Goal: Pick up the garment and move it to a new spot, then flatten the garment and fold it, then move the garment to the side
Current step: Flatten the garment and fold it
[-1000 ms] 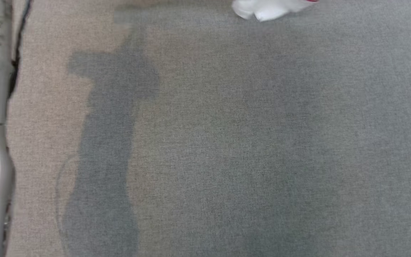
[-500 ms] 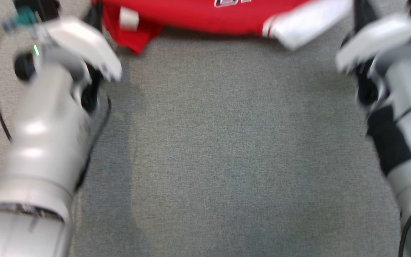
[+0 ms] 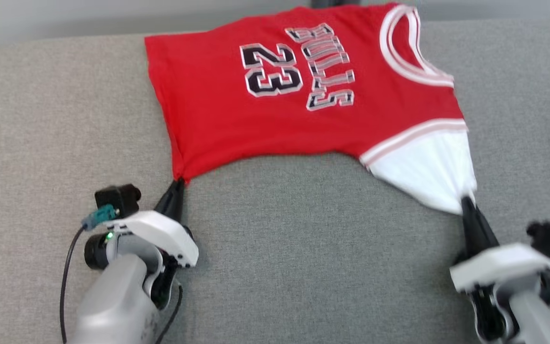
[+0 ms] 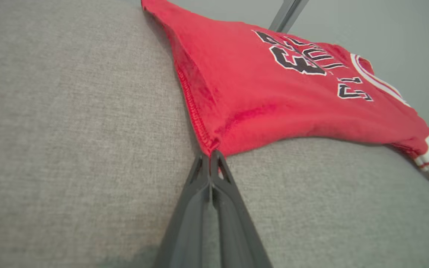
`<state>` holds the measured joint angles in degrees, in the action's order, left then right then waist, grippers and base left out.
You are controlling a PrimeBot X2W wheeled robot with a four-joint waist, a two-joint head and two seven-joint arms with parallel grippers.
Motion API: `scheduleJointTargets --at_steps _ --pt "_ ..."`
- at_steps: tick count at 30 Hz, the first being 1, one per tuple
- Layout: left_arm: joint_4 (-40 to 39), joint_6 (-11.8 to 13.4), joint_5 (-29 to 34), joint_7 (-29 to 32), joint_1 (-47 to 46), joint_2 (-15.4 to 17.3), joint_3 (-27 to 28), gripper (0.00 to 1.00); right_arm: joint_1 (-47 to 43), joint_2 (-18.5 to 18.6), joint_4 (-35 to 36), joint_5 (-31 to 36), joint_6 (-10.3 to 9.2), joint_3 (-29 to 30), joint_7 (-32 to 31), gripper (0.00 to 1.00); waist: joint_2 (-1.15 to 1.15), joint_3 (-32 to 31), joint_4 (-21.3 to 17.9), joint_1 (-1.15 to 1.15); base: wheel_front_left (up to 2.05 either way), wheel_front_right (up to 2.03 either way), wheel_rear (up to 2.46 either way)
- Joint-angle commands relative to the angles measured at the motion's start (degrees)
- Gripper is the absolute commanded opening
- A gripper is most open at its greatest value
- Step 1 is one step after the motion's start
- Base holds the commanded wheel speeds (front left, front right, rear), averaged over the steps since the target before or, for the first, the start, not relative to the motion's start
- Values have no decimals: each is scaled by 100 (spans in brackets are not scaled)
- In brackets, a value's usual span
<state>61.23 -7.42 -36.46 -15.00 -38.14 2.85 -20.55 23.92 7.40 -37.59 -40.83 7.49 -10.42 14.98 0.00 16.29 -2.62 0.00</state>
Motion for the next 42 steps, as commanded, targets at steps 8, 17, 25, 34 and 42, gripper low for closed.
scheduleJointTargets --at_steps 8,17,25,34,42 --pt "-1727 371 311 -14 1511 629 140 0 -2260 -90 1700 322 1 652 26 0 0 -608 -77 0 0 0 0" --pt "-4500 1473 456 772 3474 1134 110 0 -3834 -350 3176 588 1 999 -883 0 0 -1066 -172 0 0 0 0" --pt "-7028 2596 438 1723 5268 1402 153 0 -4737 -438 4021 651 1 1348 -1682 0 0 -1411 -166 0 0 0 0" --pt "-7550 2857 460 2183 5603 1514 38 0 -4798 -437 4188 551 1 1470 -1853 0 0 -1454 -163 0 0 0 0" --pt "-7259 2524 315 2438 5044 1691 24 0 -4109 -438 3981 482 1 1408 -1742 0 0 -1104 -94 0 0 0 0"
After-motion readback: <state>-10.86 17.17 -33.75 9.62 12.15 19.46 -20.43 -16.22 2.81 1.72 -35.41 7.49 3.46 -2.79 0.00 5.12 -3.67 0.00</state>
